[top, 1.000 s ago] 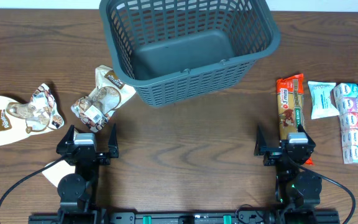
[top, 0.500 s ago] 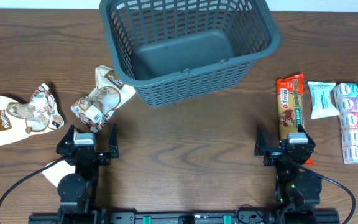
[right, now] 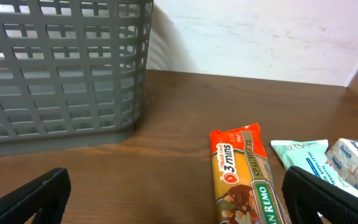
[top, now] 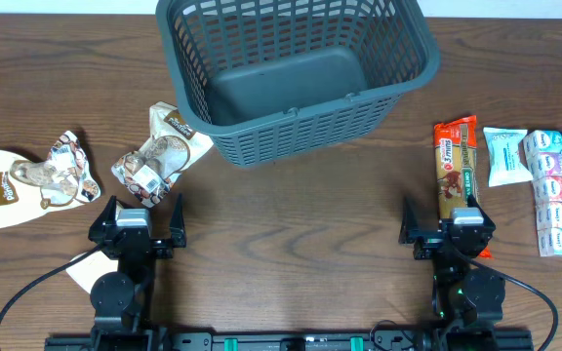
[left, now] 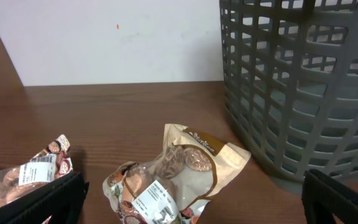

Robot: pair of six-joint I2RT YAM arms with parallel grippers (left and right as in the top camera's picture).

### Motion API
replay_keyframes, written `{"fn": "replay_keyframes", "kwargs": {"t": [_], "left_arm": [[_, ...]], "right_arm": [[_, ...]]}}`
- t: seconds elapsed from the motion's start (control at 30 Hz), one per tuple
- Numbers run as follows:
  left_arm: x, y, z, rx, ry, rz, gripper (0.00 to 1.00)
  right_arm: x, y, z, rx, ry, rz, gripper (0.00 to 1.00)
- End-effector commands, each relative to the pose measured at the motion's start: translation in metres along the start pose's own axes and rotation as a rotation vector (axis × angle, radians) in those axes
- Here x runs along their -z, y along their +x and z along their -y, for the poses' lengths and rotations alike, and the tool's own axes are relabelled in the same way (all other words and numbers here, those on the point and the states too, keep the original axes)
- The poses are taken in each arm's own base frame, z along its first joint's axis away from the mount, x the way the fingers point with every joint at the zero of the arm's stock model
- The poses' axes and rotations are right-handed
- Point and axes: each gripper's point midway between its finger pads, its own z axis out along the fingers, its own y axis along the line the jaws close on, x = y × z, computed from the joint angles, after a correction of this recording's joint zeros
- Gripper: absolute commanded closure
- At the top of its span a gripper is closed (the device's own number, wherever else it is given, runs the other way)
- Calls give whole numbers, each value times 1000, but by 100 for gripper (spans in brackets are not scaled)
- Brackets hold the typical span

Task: Pack container

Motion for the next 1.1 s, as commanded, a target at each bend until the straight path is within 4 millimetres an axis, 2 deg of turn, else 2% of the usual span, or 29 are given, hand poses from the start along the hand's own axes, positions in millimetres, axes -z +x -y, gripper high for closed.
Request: {"fn": "replay_keyframes", "kwargs": {"t": [0.0,0.8,0.97,1.07], "left_arm": [[-1,18,-4,5,-25,-54,1],[-1,15,-4,6,-25,-44,1],[-1,-7,-3,28,-19,43,2],[0,-15,0,143,2,67,2]], "right_arm": [[0,1,-4,-15,-18,2,1],[0,1,-6,-15,-31,3,1],[0,-2,-10,-21,-52,11,1],[0,-5,-10,-190,-54,20,1]]}}
